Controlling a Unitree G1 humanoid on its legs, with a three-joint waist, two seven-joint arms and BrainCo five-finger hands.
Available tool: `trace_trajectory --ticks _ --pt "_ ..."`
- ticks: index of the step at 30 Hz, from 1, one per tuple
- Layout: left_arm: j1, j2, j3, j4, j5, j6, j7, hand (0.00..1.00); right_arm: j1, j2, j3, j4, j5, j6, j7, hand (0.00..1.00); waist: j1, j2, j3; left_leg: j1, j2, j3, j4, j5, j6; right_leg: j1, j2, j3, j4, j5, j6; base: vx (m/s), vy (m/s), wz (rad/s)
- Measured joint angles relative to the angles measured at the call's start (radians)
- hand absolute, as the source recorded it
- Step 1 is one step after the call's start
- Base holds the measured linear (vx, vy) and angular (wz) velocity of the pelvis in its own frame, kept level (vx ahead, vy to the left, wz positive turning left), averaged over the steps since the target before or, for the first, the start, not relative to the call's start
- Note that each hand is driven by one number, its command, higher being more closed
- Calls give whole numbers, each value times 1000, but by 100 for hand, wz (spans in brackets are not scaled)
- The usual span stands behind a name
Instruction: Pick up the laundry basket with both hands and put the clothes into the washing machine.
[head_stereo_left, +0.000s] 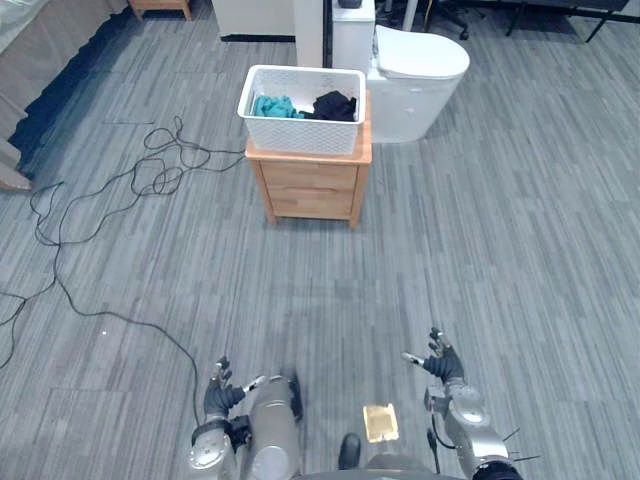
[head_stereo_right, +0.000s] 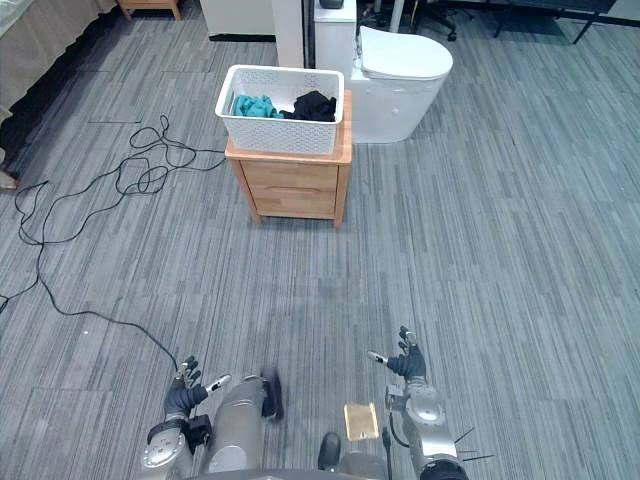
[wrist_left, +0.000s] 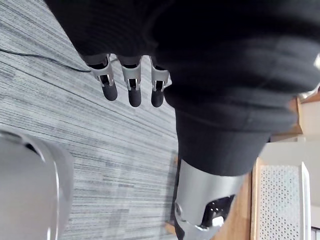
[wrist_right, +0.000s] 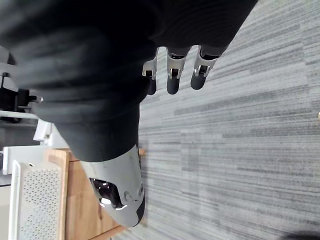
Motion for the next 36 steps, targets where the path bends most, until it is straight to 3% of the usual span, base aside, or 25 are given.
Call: trace_trajectory --ticks 1,2,3,4,5,6,8,9,10,13,14,15,16,17,18,19,20,22,24,27,28,29,30,34,36 --pt "3 2 -2 1 0 0 0 0 18 10 -7 0 -1 -2 0 0 5 -23 -22 -11 -24 18 31 22 21 -20 -34 1 73 -36 30 661 230 -8" --pt "-10 -4 -8 10 0 0 -3 0 22 17 -22 16 -4 -1 0 0 -8 -28 -25 -13 -28 24 117 8 49 -102 -76 1 320 -54 55 657 228 -6" --pt "-12 1 -14 18 0 0 -3 0 21 22 -21 26 -5 0 0 0 -11 -34 -26 -1 -32 27 143 -9 73 -149 -98 3 457 -46 55 650 226 -6" --pt "-15 16 -20 35 0 1 -3 0 20 36 -20 38 -5 0 1 0 -16 -61 -27 32 -58 39 174 -59 104 -230 -145 6 672 17 61 654 212 5" --pt "-18 31 -28 46 0 9 -2 0 24 46 -18 57 -6 2 3 0 -32 -75 -26 87 -83 43 202 -125 125 -313 -207 5 915 148 42 799 247 14" --pt "-19 32 -34 50 0 17 0 0 16 49 -16 76 -6 4 4 0 -41 -62 -18 160 -87 44 215 -178 135 -378 -247 -14 1075 126 -20 661 199 11" --pt "-16 30 -35 50 0 17 3 0 13 51 -7 76 -8 4 6 0 -44 -39 -6 282 -86 45 179 -210 132 -434 -254 -46 1123 92 -66 617 172 -6" --pt "-15 34 -34 47 0 16 8 0 13 53 -5 72 -9 2 11 0 -50 -12 -2 362 -83 42 133 -226 130 -482 -246 -69 1079 62 -66 584 128 1" --pt "-15 35 -33 39 0 15 10 0 12 53 -5 63 -10 2 19 0 -61 -9 -6 408 -83 38 100 -236 126 -523 -231 -86 1017 42 -60 542 74 15" --pt "-31 39 -33 43 0 15 11 0 8 49 -13 52 -10 0 23 0 -77 -5 -7 519 -87 22 23 -243 115 -594 -141 -108 558 57 -41 571 12 35" --pt "-32 42 -32 42 1 14 12 0 20 48 -18 54 -10 0 22 0 -77 -13 -12 562 -98 14 3 -262 83 -589 -102 -106 350 143 -45 631 -40 45" --pt "-23 45 -31 43 4 15 12 0 39 52 -17 56 -10 3 22 0 -70 -41 -28 589 -122 1 0 -290 41 -589 -82 -70 229 252 -63 646 -72 53" --pt "-19 44 -30 47 12 16 12 0 54 54 -16 54 -10 4 22 0 -73 -55 -36 605 -133 -6 14 -305 26 -587 -81 -33 244 327 -122 567 -116 80" --pt "-16 28 -26 48 31 16 11 0 80 49 -20 47 -7 9 22 0 -81 -38 -50 597 -102 -31 131 -331 -3 -575 -87 -60 324 291 -149 463 -118 75" --pt "-14 25 -26 46 33 15 10 0 85 50 -20 39 -7 9 22 0 -83 -35 -49 579 -93 -34 175 -331 -4 -565 -89 -67 326 276 -153 538 -154 92" --pt "-11 4 -23 37 39 16 6 0 105 48 -16 -2 -6 8 22 0 -95 -4 -44 464 -38 -44 452 -314 -37 -519 -71 -96 315 239 -155 479 -155 38" --pt "-5 -20 -18 34 39 16 3 0 109 48 -14 -35 -4 8 20 0 -75 36 -43 351 58 -27 691 -292 -69 -478 -26 -99 295 218 -174 460 -146 13" --pt "8 -21 -19 34 40 19 -4 0 95 63 -7 -44 1 7 18 0 -56 41 -41 283 155 9 828 -298 -59 -421 8 -89 279 187 -186 432 -109 -36" --pt "12 -22 -23 32 40 19 -6 0 94 73 -8 -49 7 6 16 0 -49 20 -47 251 189 31 755 -310 -39 -372 5 -68 248 171 -182 382 -80 -32" --pt "6 -27 -22 30 40 19 -6 0 90 70 -30 -58 14 4 10 0 -40 20 -52 259 175 13 440 -312 -35 -322 -9 -33 206 172 -167 362 59 -35" --pt "-4 -30 -23 32 39 18 -6 0 90 69 -54 -52 14 4 -2 0 -40 26 -53 277 144 -27 275 -288 -59 -322 -15 -27 205 171 -162 339 195 -22" --pt "-11 -34 -23 36 39 18 -5 0 90 66 -76 -46 13 4 -5 0 -39 39 -53 304 124 -67 126 -191 -73 -315 -14 -17 202 161 -137 244 191 -25" --pt "-12 -39 -23 41 38 17 -5 0 91 59 -87 -45 13 4 -5 0 -43 57 -55 315 124 -81 85 -112 -76 -307 -6 -15 199 155 -125 185 180 -23" --pt "-7 -12 -26 81 39 18 -6 0 120 71 -98 -37 5 7 -4 0 -44 10 -75 392 52 -46 1 -114 -76 -270 -82 11 171 145 -67 183 178 -9" --pt "-10 8 -26 80 40 18 -7 0 112 69 -97 -49 -8 6 -5 0 -45 8 -80 396 17 -38 -27 -107 -65 -272 -113 23 151 146 -40 81 144 0"
